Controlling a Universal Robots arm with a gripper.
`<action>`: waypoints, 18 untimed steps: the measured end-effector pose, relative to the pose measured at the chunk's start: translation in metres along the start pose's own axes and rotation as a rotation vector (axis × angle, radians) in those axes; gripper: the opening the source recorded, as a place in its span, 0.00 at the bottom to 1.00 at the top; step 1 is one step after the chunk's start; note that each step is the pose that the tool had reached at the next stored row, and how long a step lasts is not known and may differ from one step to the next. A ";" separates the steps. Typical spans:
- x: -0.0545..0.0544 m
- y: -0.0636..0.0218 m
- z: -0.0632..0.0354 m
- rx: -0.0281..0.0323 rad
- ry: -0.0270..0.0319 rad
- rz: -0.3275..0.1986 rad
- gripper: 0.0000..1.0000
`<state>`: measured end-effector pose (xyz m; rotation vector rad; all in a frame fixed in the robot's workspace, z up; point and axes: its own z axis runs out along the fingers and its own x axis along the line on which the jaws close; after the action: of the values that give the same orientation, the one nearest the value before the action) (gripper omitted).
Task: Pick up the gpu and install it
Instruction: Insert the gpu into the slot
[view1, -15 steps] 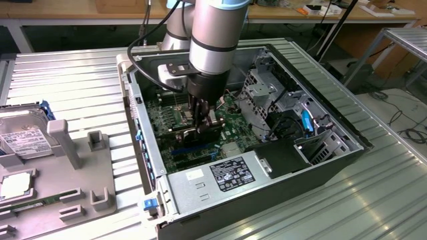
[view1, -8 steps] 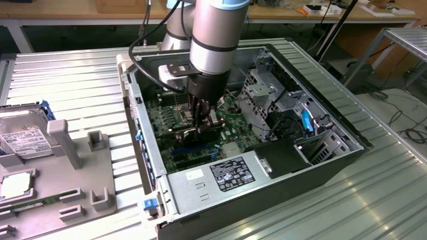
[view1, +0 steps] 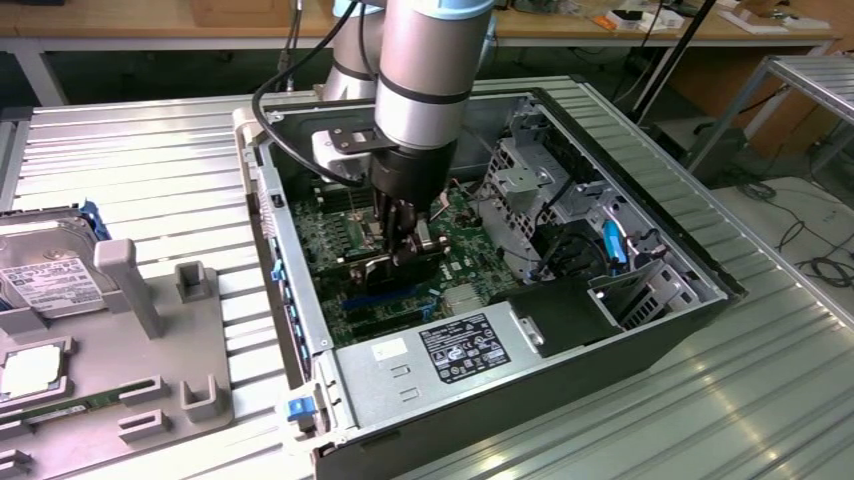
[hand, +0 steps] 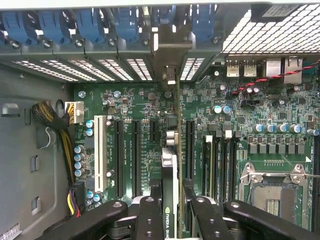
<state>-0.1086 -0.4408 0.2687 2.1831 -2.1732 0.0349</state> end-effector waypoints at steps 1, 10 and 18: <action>0.000 0.0005 0.0000 0.0000 0.0000 0.000 0.27; 0.000 0.0010 0.0000 0.0000 0.0003 0.000 0.27; 0.001 0.0011 0.0001 0.0000 0.0002 0.000 0.27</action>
<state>-0.1096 -0.4421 0.2687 2.1828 -2.1733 0.0351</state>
